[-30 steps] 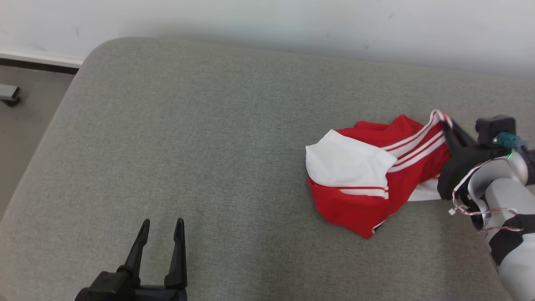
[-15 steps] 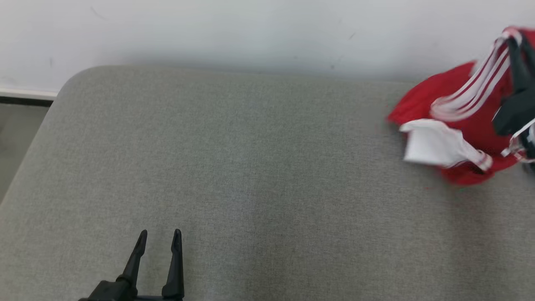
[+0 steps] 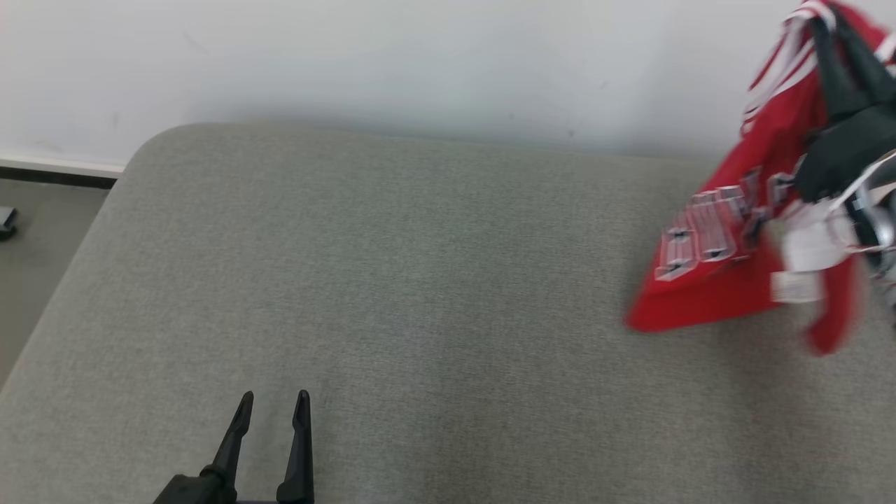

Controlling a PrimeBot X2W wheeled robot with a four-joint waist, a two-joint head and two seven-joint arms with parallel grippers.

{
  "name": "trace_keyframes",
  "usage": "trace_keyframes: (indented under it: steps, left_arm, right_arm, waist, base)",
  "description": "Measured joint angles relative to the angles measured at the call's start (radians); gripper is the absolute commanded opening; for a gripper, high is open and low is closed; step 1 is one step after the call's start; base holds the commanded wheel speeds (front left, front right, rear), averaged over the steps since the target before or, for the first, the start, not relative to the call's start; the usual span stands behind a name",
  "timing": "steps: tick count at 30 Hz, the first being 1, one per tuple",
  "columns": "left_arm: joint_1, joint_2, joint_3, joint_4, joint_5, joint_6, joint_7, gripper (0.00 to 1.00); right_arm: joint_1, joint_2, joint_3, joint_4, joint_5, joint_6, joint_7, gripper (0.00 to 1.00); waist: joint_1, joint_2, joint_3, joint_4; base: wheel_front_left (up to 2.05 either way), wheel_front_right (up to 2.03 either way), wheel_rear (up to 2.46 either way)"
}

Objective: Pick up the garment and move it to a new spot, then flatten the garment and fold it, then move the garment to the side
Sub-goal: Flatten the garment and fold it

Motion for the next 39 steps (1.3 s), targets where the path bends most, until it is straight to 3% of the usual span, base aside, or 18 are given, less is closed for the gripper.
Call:
trace_keyframes:
  steps: [7, 13, 17, 22, 23, 24, 25, 34, 39]
  left_arm:
    - [-0.002, 0.0, -0.007, 0.0, -0.012, 0.009, 0.0, 1.0]
    - [-0.005, 0.0, -0.009, 0.009, -0.03, 0.009, 0.0, 1.0]
    - [-0.007, 0.0, -0.021, 0.009, -0.034, 0.014, 0.0, 1.0]
    - [-0.026, 0.0, -0.023, 0.018, -0.039, 0.015, 0.0, 1.0]
    - [-0.027, 0.0, -0.024, 0.021, -0.039, 0.015, 0.0, 1.0]
    - [-0.028, 0.0, -0.027, 0.024, -0.039, 0.014, 0.0, 1.0]
    - [-0.028, 0.0, -0.03, 0.028, -0.039, 0.013, 0.0, 1.0]
    - [-0.04, 0.0, -0.012, 0.031, -0.034, 0.018, 0.0, 1.0]
    - [-0.025, 0.0, 0.007, 0.028, -0.024, 0.016, 0.0, 1.0]
  right_arm:
    - [0.078, 0.176, 0.025, 0.013, -0.004, 0.0, -0.022, 0.0]
    - [0.166, 0.371, 0.072, 0.076, -0.018, 0.0, -0.051, 0.0]
    - [0.205, 0.441, 0.121, 0.106, -0.02, 0.0, -0.061, 0.0]
    - [0.259, 0.464, 0.23, 0.129, 0.016, 0.0, -0.073, 0.0]
    - [0.278, 0.462, 0.274, 0.104, 0.057, 0.0, -0.074, 0.03]
    - [0.298, 0.462, 0.317, 0.081, 0.105, 0.0, -0.073, 0.88]
    - [0.316, 0.467, 0.352, 0.073, 0.15, 0.0, -0.06, 1.0]
    - [0.305, 0.467, 0.478, 0.056, 0.256, 0.0, -0.069, 1.0]
    - [0.291, 0.447, 0.405, 0.03, 0.246, 0.0, -0.082, 1.0]
  waist:
    - [0.0, 0.0, 0.01, 0.048]
    - [0.0, 0.0, 0.029, 0.081]
    - [0.0, -0.0001, 0.04, 0.092]
    - [0.0, 0.0, 0.056, 0.104]
    - [0.0001, 0.0, 0.057, 0.105]
    - [0.0001, 0.0001, 0.058, 0.107]
    - [0.0001, 0.0, 0.059, 0.106]
    - [0.0, 0.0001, 0.047, 0.07]
    - [0.0, 0.0, 0.025, 0.032]
  base:
    - [0.0, 0.0, 0.0]
    - [0.0, 0.0, 0.0]
    - [0.0, 0.0, 0.0]
    - [0.0, 0.0, 0.0]
    - [0.0, 0.0, 0.0]
    - [0.0, 0.0, 0.0]
    - [0.0, 0.0, 0.0]
    - [0.0, 0.0, 0.0]
    - [0.0, 0.0, 0.0]
